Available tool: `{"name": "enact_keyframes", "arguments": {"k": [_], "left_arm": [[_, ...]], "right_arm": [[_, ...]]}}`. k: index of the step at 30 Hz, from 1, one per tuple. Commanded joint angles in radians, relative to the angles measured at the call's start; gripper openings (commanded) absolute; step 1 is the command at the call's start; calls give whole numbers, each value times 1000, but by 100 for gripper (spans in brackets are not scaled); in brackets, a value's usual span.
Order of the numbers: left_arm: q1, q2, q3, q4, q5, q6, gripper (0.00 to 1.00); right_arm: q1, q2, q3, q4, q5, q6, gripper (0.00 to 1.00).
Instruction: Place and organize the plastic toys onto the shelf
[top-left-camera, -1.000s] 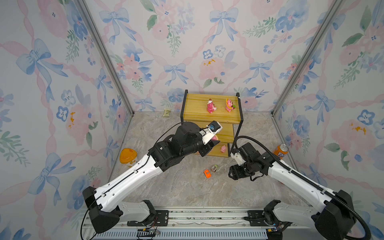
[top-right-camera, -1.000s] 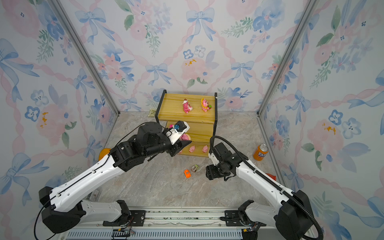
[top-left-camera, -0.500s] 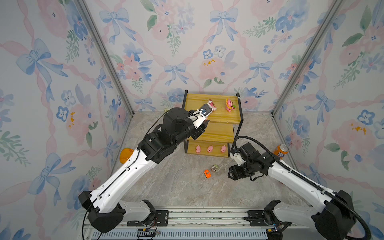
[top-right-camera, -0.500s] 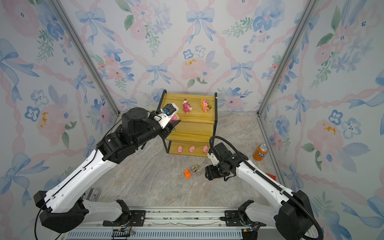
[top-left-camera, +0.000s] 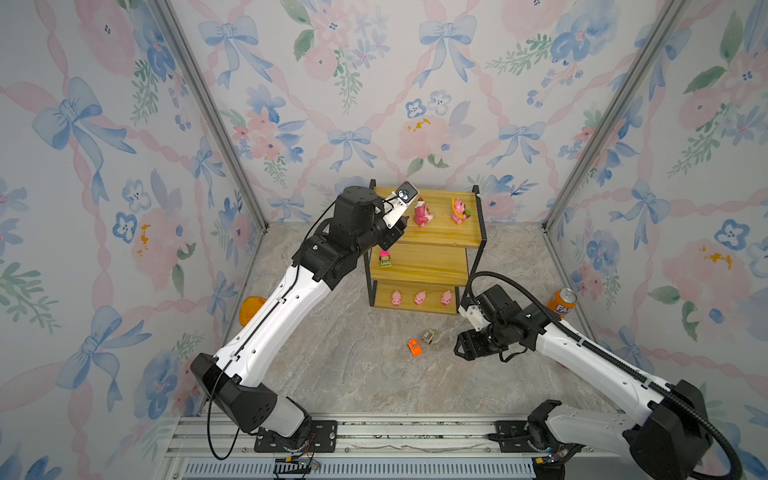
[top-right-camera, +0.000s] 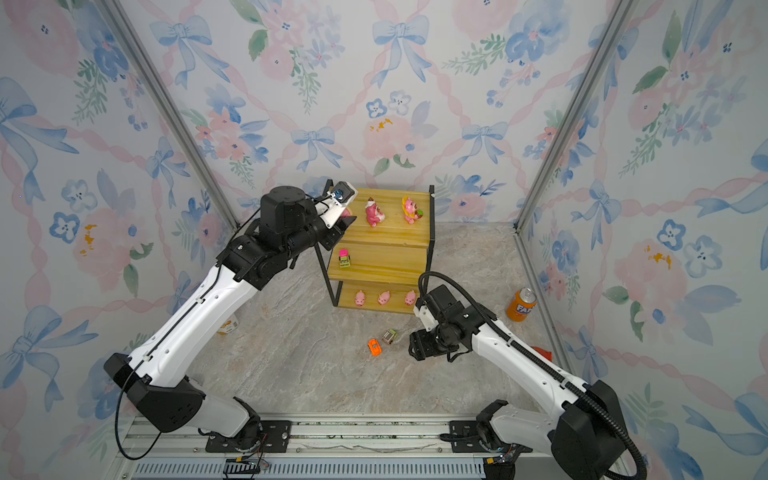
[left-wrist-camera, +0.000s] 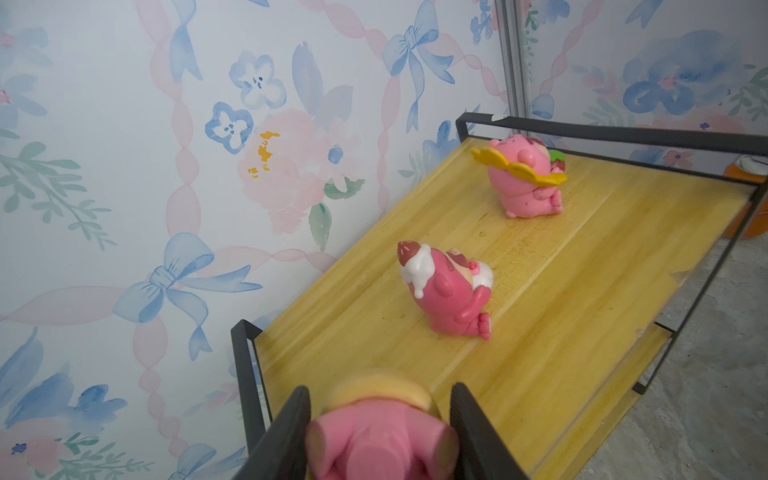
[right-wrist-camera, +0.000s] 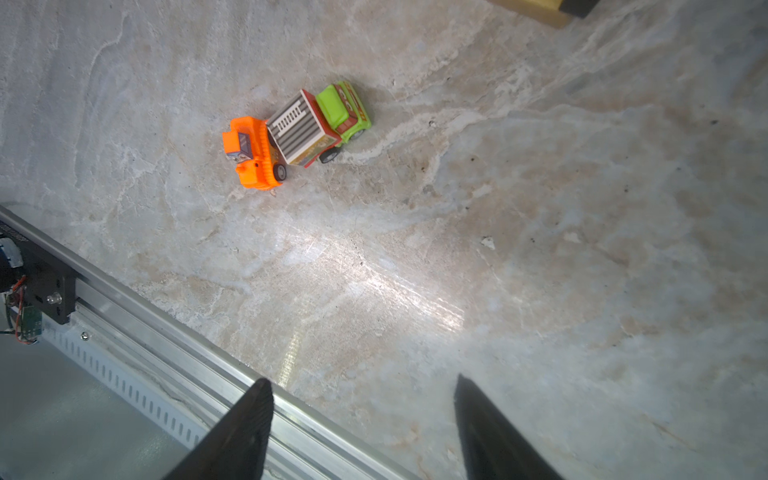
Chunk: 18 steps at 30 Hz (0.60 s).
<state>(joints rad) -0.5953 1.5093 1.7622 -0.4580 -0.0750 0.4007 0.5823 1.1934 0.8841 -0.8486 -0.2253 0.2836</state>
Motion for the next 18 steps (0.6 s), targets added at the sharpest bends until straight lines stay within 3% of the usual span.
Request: {"name": "enact_keyframes", "arguments": {"k": [1, 18], "left_arm": [[33, 31, 57, 15, 74, 15, 2], [138, 107, 108, 13, 266, 52, 5]], "right_arm": [[-2, -9, -3, -1, -8, -14, 71], [-4, 9, 5, 3, 4, -9, 71]]}}
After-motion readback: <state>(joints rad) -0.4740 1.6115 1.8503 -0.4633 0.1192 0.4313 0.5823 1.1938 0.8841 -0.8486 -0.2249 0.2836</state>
